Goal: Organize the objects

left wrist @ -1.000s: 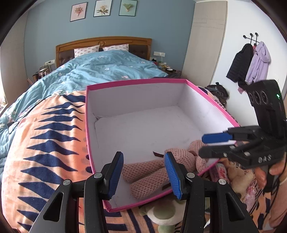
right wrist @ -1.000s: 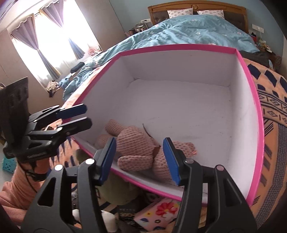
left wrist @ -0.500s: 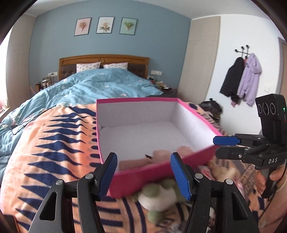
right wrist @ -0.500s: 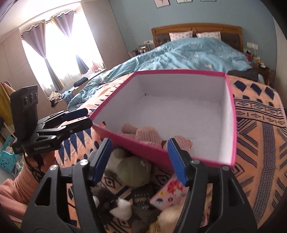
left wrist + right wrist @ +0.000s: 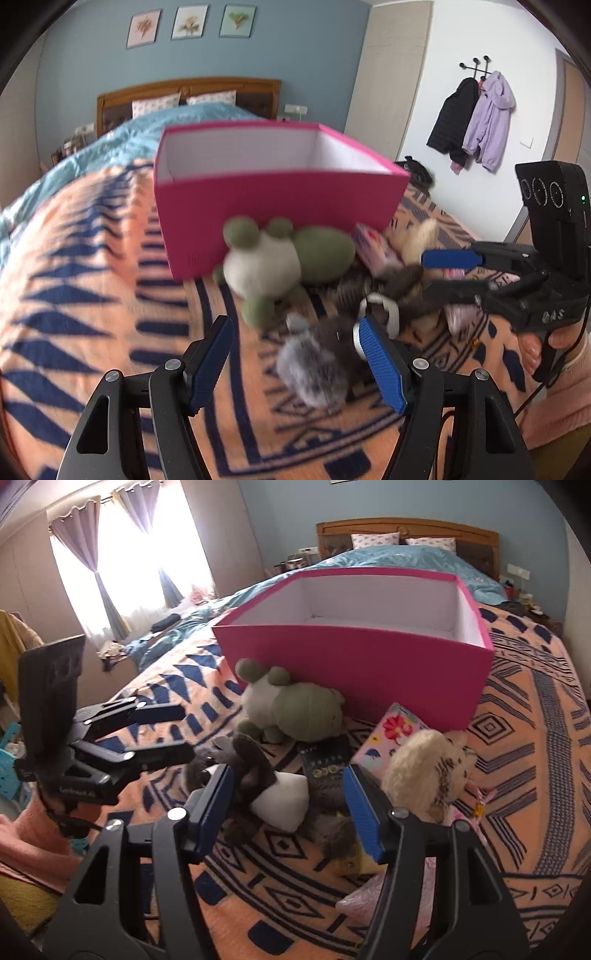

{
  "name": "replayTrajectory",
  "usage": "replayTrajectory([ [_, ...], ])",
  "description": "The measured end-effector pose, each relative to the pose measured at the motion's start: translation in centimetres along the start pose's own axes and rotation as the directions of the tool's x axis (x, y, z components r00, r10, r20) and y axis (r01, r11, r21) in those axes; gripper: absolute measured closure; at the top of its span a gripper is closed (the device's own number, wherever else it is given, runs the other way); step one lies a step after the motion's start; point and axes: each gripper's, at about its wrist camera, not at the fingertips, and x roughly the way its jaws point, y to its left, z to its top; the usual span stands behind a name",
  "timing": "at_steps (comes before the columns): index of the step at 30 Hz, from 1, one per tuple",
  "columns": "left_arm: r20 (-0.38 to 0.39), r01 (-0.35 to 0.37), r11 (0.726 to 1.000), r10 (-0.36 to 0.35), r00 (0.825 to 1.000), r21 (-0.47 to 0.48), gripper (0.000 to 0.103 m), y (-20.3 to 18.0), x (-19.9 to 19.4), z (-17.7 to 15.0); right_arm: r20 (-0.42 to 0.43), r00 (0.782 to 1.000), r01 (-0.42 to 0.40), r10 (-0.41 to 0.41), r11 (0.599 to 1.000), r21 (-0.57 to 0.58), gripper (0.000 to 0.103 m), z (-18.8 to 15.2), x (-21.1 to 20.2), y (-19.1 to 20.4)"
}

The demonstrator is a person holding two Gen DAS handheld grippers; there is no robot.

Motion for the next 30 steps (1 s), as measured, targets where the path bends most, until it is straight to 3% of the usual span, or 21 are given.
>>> replayTrajectory([
  [3,-0.018,0.023,0.999,-0.023,1.000,-0.030,0.031,0.0,0.3,-1.2,0.027,0.998,0.060,-0.061,0.998,0.027,0.042,-0.8,-0.7,-0.6],
  [8,-0.057,0.045,0.996,-0.049,0.997,-0.070,0.032,0.3,1.3,-2.4,-0.014,0.996,0.087,-0.086,0.994,0.069,0.042,-2.0,0.0,-1.5],
  [15,-0.067,0.075,0.992,-0.082,0.994,-0.103,0.038,0.4,1.6,-2.4,0.025,0.995,0.095,-0.098,0.990,0.109,0.044,-2.0,1.7,-1.9],
  [22,-0.088,0.117,0.987,-0.127,0.988,-0.107,0.056,-0.4,1.8,-2.5,0.020,0.994,0.100,-0.104,0.984,0.145,0.083,-2.2,1.9,-2.8],
  [30,-0.065,0.133,0.982,-0.143,0.988,-0.134,0.061,-0.8,1.3,-2.1,0.070,0.998,-0.018,0.007,0.986,0.167,0.088,-1.8,0.5,-2.7],
])
